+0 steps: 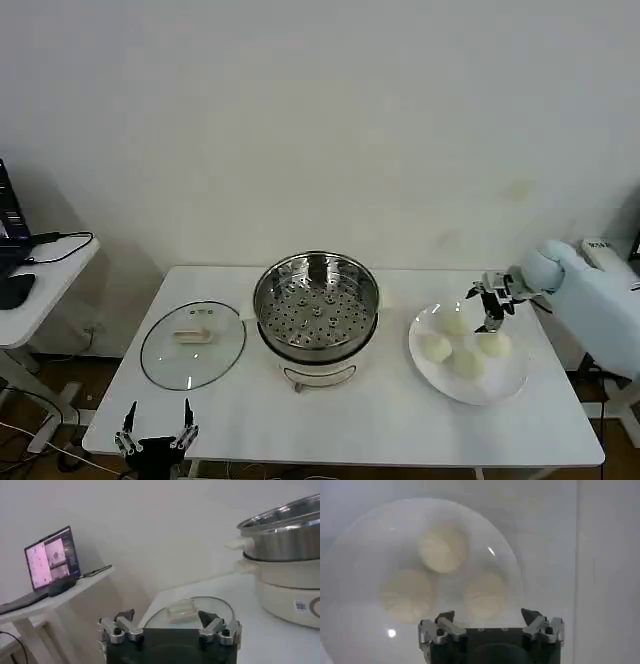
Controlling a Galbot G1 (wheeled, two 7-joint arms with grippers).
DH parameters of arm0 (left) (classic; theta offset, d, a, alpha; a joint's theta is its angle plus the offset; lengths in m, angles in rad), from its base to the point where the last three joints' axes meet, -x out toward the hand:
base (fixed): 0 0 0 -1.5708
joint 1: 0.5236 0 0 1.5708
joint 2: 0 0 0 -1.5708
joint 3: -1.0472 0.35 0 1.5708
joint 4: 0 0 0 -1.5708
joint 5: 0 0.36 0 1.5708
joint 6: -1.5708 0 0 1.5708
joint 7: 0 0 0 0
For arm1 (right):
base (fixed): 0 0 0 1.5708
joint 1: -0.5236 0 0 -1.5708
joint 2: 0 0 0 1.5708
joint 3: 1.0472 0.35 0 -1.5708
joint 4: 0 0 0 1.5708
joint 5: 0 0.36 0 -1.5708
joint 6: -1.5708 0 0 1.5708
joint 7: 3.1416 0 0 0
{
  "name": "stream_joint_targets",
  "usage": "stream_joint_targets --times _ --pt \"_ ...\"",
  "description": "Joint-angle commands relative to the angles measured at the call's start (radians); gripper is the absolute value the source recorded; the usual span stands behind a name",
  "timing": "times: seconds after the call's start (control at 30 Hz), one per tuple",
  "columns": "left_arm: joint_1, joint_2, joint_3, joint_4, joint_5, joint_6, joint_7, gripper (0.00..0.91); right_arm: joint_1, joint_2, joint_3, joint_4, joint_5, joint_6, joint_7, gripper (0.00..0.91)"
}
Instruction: Take steamed baozi put them in steamer then cover it.
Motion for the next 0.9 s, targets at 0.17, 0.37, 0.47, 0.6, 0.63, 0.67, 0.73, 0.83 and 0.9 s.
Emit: stream_joint_targets --times 0.17,0.37,0.47,0.6,0.63,0.67,0.73,0.83,0.9 --pt "0.007 -0.004 -0.003 0.0 0.0 -0.007 -0.001 0.907 0.021 0.092 -0.042 -0.111 -0.048 0.009 0.003 0.907" --pt "0.017 -0.006 -0.009 -0.005 -0.001 -0.014 -0.001 0.907 0.014 0.106 -0.037 -0.124 -0.059 0.01 0.01 0.907" --pt "0.021 -0.007 -0.008 -0.007 0.0 -0.018 -0.002 0.907 0.012 0.112 -0.031 -0.145 -0.073 0.016 0.013 0.907" --pt "0.026 -0.007 -0.009 -0.012 0.0 -0.021 -0.003 0.907 0.005 0.115 -0.023 -0.15 -0.071 0.016 0.015 0.877" --pt "0.025 -0.007 -0.009 -0.012 0.0 -0.021 -0.003 0.907 0.003 0.117 -0.022 -0.15 -0.073 0.016 0.014 0.867" --pt "0.025 -0.006 -0.009 -0.011 0.0 -0.021 -0.003 0.907 0.002 0.117 -0.021 -0.15 -0.073 0.015 0.014 0.867" --pt "0.024 -0.006 -0.009 -0.01 0.0 -0.021 -0.003 0.907 0.001 0.119 -0.02 -0.153 -0.076 0.016 0.014 0.836" --pt "0.022 -0.008 -0.007 -0.01 0.0 -0.021 -0.004 0.907 -0.002 0.122 -0.021 -0.157 -0.081 0.018 0.013 0.816" --pt "0.022 -0.008 -0.006 -0.011 0.0 -0.02 -0.003 0.907 -0.002 0.124 -0.021 -0.159 -0.08 0.017 0.013 0.776"
